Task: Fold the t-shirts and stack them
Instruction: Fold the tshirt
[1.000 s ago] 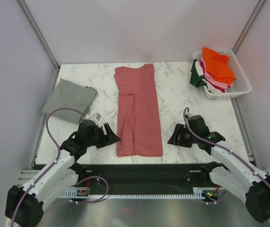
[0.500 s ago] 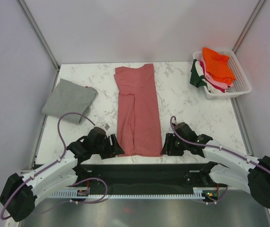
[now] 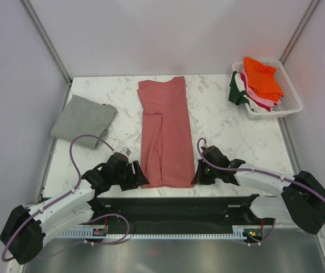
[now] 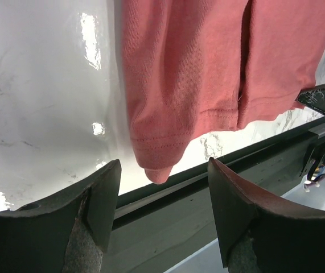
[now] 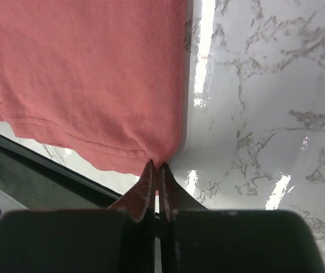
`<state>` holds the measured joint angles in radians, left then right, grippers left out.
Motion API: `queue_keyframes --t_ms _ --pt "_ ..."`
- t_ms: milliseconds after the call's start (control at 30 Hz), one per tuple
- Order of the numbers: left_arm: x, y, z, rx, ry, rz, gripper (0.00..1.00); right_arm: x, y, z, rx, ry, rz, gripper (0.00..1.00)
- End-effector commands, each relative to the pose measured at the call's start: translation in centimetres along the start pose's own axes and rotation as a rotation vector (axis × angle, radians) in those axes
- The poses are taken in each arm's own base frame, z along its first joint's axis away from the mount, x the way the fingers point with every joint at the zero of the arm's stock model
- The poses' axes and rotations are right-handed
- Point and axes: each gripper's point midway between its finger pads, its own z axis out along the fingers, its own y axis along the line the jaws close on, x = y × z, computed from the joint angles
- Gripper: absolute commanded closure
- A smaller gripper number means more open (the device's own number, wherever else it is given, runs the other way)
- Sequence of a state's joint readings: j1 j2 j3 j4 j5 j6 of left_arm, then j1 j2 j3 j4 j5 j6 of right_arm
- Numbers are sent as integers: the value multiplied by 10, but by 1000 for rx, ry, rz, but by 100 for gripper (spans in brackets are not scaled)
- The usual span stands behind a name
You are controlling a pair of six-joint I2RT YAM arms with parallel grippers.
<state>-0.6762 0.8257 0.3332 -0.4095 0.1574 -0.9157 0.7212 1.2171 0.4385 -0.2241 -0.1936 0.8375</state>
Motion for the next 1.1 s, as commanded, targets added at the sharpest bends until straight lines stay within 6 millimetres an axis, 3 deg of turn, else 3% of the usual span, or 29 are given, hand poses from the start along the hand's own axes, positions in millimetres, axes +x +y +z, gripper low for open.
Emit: queue_keyframes --t_ms 0,133,167,200,233,300,367,500,733,867,1067 --pt "-13 -10 -2 13 -54 -18 30 -4 -8 0 48 -26 -10 100" --pt "-10 -6 1 2 -42 -20 30 -7 -25 -19 119 -91 -18 98" --pt "-10 -6 1 3 -43 -18 30 -5 -28 -22 130 -85 -13 90" --pt "-9 -4 1 -3 -39 -19 30 -7 -22 -27 110 -102 -20 74" --pt "-11 -5 1 -4 -43 -17 31 -8 -19 -30 101 -104 -23 49" --pt "-11 -4 2 -10 -43 -16 31 -17 -7 -38 85 -133 -42 42" --pt "-13 -5 1 -11 -47 -12 32 -24 0 -43 88 -148 -66 43" --pt "-19 -6 1 -24 -64 -1 33 -34 46 -45 34 -139 -157 62" --pt "-30 -8 -2 -23 -81 -20 37 -17 110 -17 -41 -66 -254 66" --pt "-36 -7 -4 -11 -90 -30 37 -6 134 1 -69 -30 -282 67" --pt "-40 -4 -6 -2 -94 -36 37 -3 145 22 -80 -6 -276 65"
